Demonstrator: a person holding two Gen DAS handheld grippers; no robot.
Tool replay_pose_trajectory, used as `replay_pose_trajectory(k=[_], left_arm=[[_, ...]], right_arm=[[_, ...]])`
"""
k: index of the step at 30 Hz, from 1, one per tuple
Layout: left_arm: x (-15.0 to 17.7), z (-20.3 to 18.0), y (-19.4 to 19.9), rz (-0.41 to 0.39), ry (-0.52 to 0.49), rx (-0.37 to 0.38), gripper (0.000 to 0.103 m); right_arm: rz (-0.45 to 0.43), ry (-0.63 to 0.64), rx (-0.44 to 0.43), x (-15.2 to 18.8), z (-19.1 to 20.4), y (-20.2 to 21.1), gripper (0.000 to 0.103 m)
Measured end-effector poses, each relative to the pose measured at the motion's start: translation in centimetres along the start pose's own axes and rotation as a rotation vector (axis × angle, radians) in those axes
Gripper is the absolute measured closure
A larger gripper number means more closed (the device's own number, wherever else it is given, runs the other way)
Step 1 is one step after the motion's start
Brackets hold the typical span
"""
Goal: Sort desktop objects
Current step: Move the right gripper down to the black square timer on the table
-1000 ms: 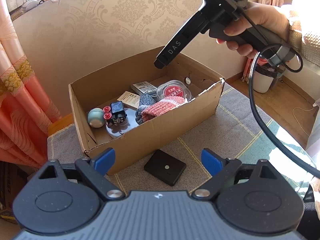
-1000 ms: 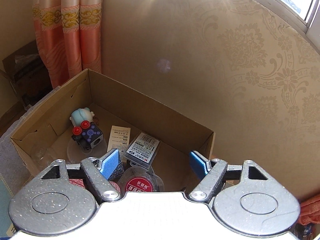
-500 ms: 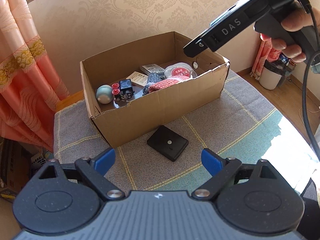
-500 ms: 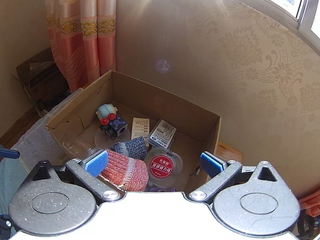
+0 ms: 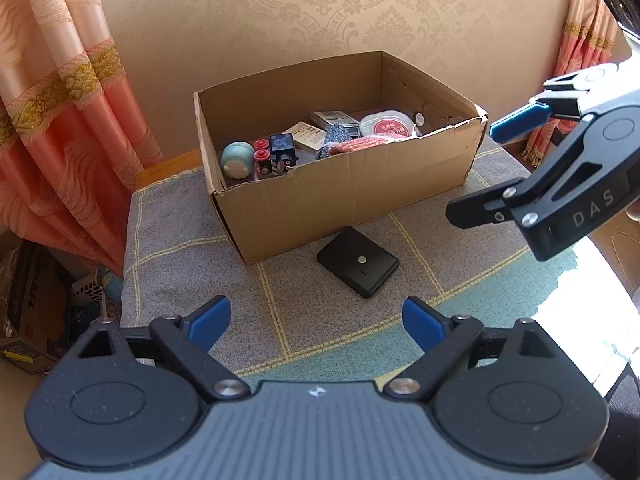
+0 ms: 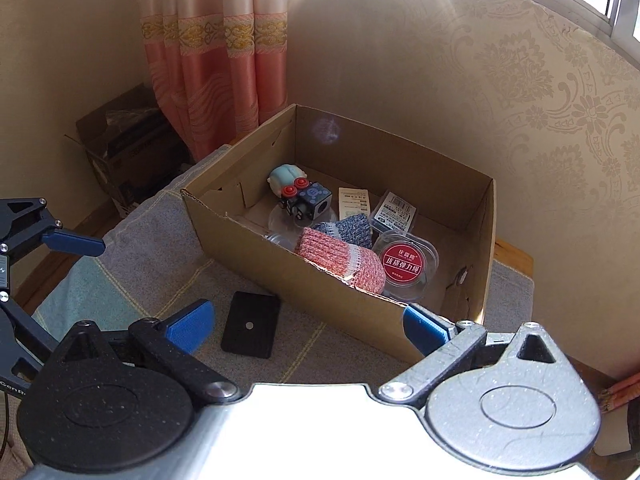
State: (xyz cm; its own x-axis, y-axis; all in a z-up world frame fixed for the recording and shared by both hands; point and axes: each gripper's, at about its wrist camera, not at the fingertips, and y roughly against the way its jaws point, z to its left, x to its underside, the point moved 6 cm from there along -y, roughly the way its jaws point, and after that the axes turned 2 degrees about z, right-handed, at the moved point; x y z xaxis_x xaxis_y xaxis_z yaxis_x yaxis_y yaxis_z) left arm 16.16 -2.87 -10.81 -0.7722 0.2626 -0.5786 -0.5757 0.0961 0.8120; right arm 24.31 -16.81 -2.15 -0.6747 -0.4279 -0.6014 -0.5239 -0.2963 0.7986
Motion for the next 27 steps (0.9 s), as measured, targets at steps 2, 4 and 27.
replay_pose_trajectory(k=[2,4,27], left_arm=[[0.2,0.3,-0.2,0.002,0.009,-0.008,0.010],[0.3,0.6,-0.4,0.002,0.015,-0.024,0.010],[3.1,4.7,-1.0,-0.001,0.151,-0.080,0.010]], right_arm=[[0.024,-0.006,0.003,1.1,0.7,-0.8,0.001],[0.044,-0.009,0.007,2.2,1.3,-1.7,0.001],[0.187,-0.087,0.110,6.1,4.4,-11.2,0.001]])
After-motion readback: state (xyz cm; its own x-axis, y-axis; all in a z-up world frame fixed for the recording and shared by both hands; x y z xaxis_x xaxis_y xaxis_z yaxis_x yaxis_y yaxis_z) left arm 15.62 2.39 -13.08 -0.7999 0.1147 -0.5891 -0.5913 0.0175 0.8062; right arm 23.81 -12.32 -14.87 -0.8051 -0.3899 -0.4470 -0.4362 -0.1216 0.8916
